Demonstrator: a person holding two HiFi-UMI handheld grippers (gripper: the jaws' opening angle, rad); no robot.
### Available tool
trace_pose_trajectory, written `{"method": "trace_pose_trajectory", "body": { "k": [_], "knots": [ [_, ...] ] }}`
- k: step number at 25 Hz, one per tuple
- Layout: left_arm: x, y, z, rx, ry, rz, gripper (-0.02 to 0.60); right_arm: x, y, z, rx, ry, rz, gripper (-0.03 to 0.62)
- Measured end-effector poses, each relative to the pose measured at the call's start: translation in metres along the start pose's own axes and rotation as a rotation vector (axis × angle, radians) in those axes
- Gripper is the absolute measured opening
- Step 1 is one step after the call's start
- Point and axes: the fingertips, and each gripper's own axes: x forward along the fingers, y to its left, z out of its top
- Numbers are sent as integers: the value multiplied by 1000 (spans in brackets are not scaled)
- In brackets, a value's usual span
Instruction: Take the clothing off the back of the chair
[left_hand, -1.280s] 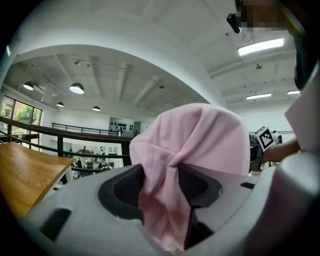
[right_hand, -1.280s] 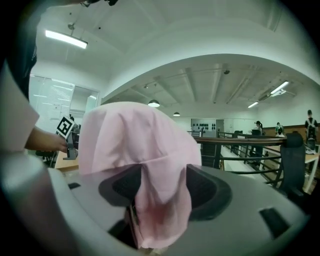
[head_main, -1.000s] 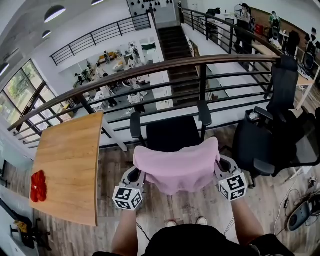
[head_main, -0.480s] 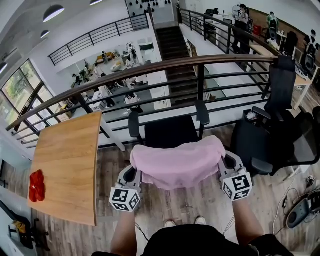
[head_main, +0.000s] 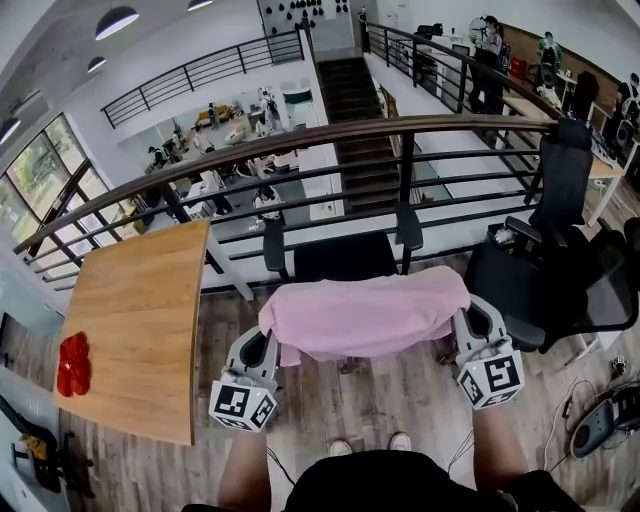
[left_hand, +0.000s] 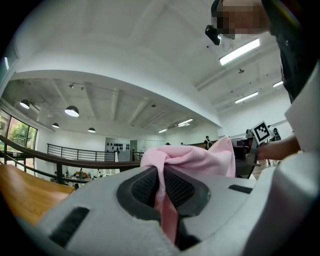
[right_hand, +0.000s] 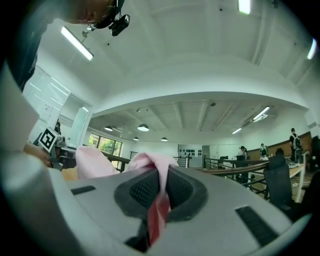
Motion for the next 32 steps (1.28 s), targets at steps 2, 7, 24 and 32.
{"method": "trace_pose_trajectory", "body": {
  "k": [2, 7, 24, 32],
  "knots": [
    [-5, -6, 17, 9, -33, -13, 32, -7, 2, 14, 3, -31, -12, 18],
    [-25, -20, 50, 28, -112, -55, 32, -35, 12, 44, 9, -92, -53, 18],
    [-113, -71, 73, 48, -137, -108, 32, -131, 52, 79, 42, -140, -57, 18],
    [-142, -124, 33, -10, -53, -22, 32, -173, 56, 41, 64, -70, 60, 18]
  ]
}}
